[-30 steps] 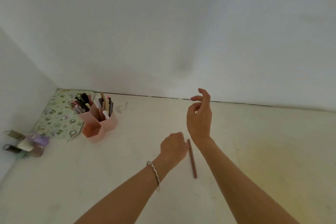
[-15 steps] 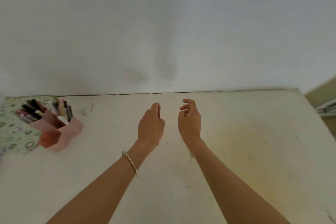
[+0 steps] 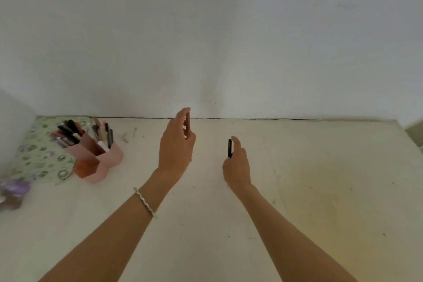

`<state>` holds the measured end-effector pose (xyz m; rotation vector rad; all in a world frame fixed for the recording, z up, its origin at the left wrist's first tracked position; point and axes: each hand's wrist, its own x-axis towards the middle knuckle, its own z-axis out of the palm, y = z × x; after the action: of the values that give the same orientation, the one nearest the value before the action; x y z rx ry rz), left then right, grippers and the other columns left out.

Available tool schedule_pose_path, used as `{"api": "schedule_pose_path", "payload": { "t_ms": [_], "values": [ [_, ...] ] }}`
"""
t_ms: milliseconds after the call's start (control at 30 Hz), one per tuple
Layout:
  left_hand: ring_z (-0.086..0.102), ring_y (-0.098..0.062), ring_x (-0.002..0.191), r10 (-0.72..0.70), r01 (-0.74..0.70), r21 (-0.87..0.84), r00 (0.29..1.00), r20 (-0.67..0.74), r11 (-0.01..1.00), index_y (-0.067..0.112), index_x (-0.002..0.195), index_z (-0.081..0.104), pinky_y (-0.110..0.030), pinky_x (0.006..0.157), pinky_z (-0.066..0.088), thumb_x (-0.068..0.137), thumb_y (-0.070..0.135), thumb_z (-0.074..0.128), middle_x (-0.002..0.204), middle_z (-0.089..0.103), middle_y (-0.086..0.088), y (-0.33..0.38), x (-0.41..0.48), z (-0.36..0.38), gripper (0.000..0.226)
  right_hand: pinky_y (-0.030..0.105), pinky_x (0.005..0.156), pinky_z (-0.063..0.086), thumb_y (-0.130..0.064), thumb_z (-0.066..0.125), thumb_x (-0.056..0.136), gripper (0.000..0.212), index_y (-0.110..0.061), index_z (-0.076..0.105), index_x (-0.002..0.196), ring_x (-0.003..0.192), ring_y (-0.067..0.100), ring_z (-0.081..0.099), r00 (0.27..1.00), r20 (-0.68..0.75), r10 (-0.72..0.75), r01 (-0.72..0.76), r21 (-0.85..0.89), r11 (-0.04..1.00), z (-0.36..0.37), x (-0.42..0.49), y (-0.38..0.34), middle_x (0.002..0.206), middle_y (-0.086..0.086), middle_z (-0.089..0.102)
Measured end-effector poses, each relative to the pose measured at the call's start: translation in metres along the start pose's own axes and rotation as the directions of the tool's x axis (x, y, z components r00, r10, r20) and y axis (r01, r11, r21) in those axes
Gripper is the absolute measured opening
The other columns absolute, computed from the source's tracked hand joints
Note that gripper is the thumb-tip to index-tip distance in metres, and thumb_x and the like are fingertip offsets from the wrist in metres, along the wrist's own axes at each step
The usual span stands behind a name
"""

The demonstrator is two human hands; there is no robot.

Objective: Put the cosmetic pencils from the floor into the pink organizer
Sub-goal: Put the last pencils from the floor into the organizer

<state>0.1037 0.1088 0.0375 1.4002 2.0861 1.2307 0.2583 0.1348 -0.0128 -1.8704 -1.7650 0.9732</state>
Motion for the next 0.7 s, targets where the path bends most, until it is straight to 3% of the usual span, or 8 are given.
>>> {"api": "schedule_pose_path", "payload": {
  "t_ms": [167, 267, 333, 433, 567, 633, 700],
  "values": [
    [0.056, 0.000, 0.084, 0.136, -0.128, 0.047, 0.927, -0.349, 0.991, 0.027, 0.134, 0.046, -0.019, 0.069, 0.054, 0.093, 0.007, 0.055, 0.111, 0.054, 0.003, -0.019, 0.027, -0.086, 0.047, 0.027, 0.067, 0.050, -0.002, 0.046, 0.092, 0.060, -0.031, 0.036, 0.144, 0.077, 0.016, 0.054, 0.975, -0.107, -0.195, 0.220, 0.323, 0.921, 0.018, -0.001, -0.077, 0.100, 0.002, 0.050],
    [0.057, 0.003, 0.083, 0.117, -0.109, 0.045, 0.879, -0.462, 0.993, 0.029, 0.130, 0.047, -0.015, 0.066, 0.054, 0.092, 0.008, 0.055, 0.110, 0.055, 0.003, -0.038, 0.036, -0.133, 0.045, 0.037, 0.075, 0.057, -0.003, 0.052, 0.090, 0.058, -0.033, 0.041, 0.138, 0.081, 0.024, 0.061, 0.977, -0.093, -0.191, 0.212, 0.494, 0.843, 0.028, -0.006, -0.111, 0.095, 0.002, 0.055],
    [0.060, -0.004, 0.084, 0.085, -0.058, 0.069, 0.862, -0.500, 0.996, 0.029, 0.128, 0.047, -0.028, 0.072, 0.059, 0.092, 0.007, 0.055, 0.110, 0.058, -0.001, -0.049, 0.037, -0.155, 0.043, 0.037, 0.075, 0.058, -0.004, 0.053, 0.090, 0.058, -0.036, 0.041, 0.136, 0.079, 0.023, 0.062, 0.974, -0.092, -0.206, 0.223, 0.535, 0.815, 0.035, -0.011, -0.126, 0.093, 0.000, 0.056],
    [0.064, -0.015, 0.086, 0.063, 0.011, 0.150, 0.873, -0.483, 0.989, 0.027, 0.125, 0.046, -0.041, 0.079, 0.058, 0.094, 0.008, 0.055, 0.109, 0.059, -0.002, -0.065, 0.037, -0.169, 0.038, 0.032, 0.071, 0.058, -0.004, 0.054, 0.090, 0.058, -0.039, 0.040, 0.133, 0.073, 0.013, 0.061, 0.968, -0.102, -0.229, 0.246, 0.568, 0.786, 0.045, -0.018, -0.137, 0.089, -0.007, 0.056],
    [0.064, -0.026, 0.091, 0.099, 0.025, 0.348, 0.938, -0.334, 0.937, 0.016, 0.115, 0.054, -0.040, 0.081, 0.052, 0.096, 0.012, 0.054, 0.104, 0.062, -0.007, -0.090, 0.031, -0.169, 0.020, 0.014, 0.061, 0.051, -0.007, 0.059, 0.089, 0.054, -0.037, 0.041, 0.130, 0.067, 0.001, 0.063, 0.956, -0.134, -0.261, 0.287, 0.617, 0.733, 0.058, -0.028, -0.151, 0.088, -0.007, 0.058],
    [0.058, -0.034, 0.113, 0.165, 0.001, 0.613, 0.963, -0.215, 0.790, 0.007, 0.097, 0.069, -0.043, 0.097, 0.041, 0.094, 0.018, 0.058, 0.112, 0.066, -0.014, -0.101, 0.026, -0.166, 0.016, 0.013, 0.062, 0.051, -0.008, 0.061, 0.089, 0.053, -0.038, 0.041, 0.128, 0.070, 0.004, 0.065, 0.951, -0.129, -0.280, 0.298, 0.620, 0.726, 0.065, -0.033, -0.157, 0.089, -0.005, 0.060],
    [0.047, -0.035, 0.130, 0.220, -0.005, 0.732, 0.955, -0.199, 0.682, 0.008, 0.089, 0.076, -0.046, 0.108, 0.028, 0.092, 0.021, 0.064, 0.128, 0.062, -0.015, -0.110, 0.023, -0.167, 0.018, 0.014, 0.065, 0.051, -0.009, 0.062, 0.089, 0.053, -0.039, 0.040, 0.126, 0.074, 0.007, 0.066, 0.943, -0.129, -0.307, 0.319, 0.611, 0.724, 0.071, -0.039, -0.165, 0.089, -0.006, 0.061]
  ]
}}
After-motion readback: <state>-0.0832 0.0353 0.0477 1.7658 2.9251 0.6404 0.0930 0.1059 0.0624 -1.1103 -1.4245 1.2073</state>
